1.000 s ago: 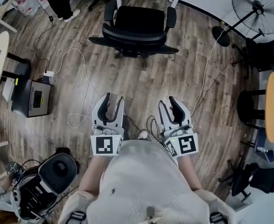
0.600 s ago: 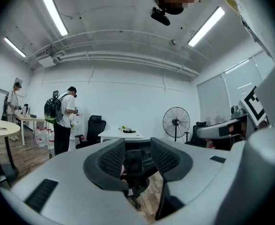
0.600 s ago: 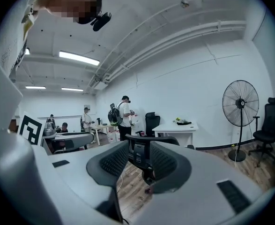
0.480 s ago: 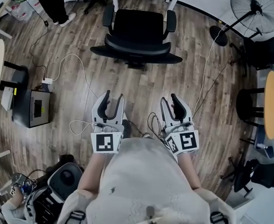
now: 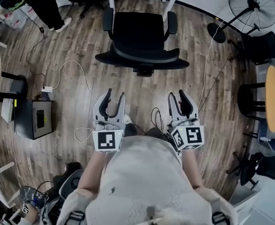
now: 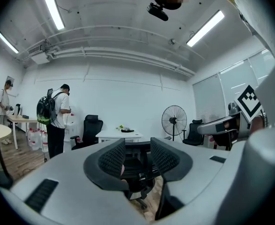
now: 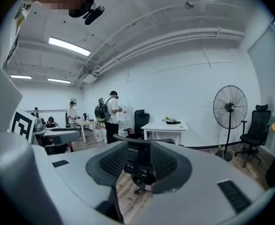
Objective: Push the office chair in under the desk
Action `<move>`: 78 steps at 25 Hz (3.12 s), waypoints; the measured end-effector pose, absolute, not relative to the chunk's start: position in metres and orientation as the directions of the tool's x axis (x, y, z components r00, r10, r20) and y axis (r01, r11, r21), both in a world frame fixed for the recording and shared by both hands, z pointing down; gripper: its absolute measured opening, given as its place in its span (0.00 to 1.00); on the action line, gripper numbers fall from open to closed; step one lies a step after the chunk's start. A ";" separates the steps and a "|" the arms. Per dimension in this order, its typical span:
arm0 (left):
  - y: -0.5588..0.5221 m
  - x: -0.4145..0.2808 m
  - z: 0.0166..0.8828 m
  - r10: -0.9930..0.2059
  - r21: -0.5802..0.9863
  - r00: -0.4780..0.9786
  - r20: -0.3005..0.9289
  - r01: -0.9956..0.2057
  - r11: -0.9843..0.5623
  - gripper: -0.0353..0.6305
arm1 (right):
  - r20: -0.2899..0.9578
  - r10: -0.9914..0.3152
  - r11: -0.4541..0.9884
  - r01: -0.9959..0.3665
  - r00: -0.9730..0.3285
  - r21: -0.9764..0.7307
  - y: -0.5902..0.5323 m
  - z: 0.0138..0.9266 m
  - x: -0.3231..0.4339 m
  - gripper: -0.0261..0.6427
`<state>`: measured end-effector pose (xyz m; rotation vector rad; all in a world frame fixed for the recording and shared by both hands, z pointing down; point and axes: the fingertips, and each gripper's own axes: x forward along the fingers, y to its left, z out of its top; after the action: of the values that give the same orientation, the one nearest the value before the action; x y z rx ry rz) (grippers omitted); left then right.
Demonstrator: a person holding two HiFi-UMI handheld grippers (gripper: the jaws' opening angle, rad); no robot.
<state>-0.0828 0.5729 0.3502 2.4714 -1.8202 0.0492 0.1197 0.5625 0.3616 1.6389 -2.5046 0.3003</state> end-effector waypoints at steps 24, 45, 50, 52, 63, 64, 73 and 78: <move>0.522 -0.113 0.381 -0.945 0.009 0.284 0.159 -0.958 -0.287 0.33 | 0.311 -0.895 0.320 -0.946 -0.319 -0.050 0.502 0.396 0.130 0.29; 0.439 -0.078 0.403 -0.936 -0.032 0.276 0.217 -0.957 -0.289 0.35 | 0.421 -0.837 0.367 -0.929 -0.349 -0.041 0.400 0.437 0.165 0.34; 0.422 -0.069 0.415 -0.938 -0.045 0.254 0.237 -0.961 -0.272 0.35 | 0.434 -0.825 0.393 -0.919 -0.363 -0.022 0.382 0.444 0.178 0.34; 0.416 -0.064 0.419 -0.941 -0.055 0.247 0.233 -0.962 -0.267 0.35 | 0.437 -0.820 0.403 -0.915 -0.369 -0.015 0.377 0.449 0.183 0.34; 0.388 -0.071 0.453 -0.937 -0.089 0.194 0.290 -0.970 -0.228 0.36 | 0.479 -0.792 0.407 -0.912 -0.379 -0.049 0.348 0.478 0.195 0.35; 0.383 -0.071 0.456 -0.935 -0.088 0.192 0.297 -0.970 -0.227 0.36 | 0.485 -0.791 0.406 -0.913 -0.372 -0.038 0.343 0.480 0.196 0.35; 0.347 -0.087 0.484 -0.920 -0.109 0.189 0.343 -0.965 -0.238 0.39 | 0.521 -0.789 0.402 -0.915 -0.326 0.037 0.312 0.504 0.190 0.39; 0.330 -0.095 0.491 -0.918 -0.147 0.198 0.344 -0.954 -0.261 0.41 | 0.519 -0.798 0.398 -0.915 -0.306 0.071 0.295 0.509 0.182 0.41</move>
<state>-0.0954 0.3298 0.4913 2.3532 -1.8456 0.5611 0.1822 0.2949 0.5093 1.4625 -2.1821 0.3262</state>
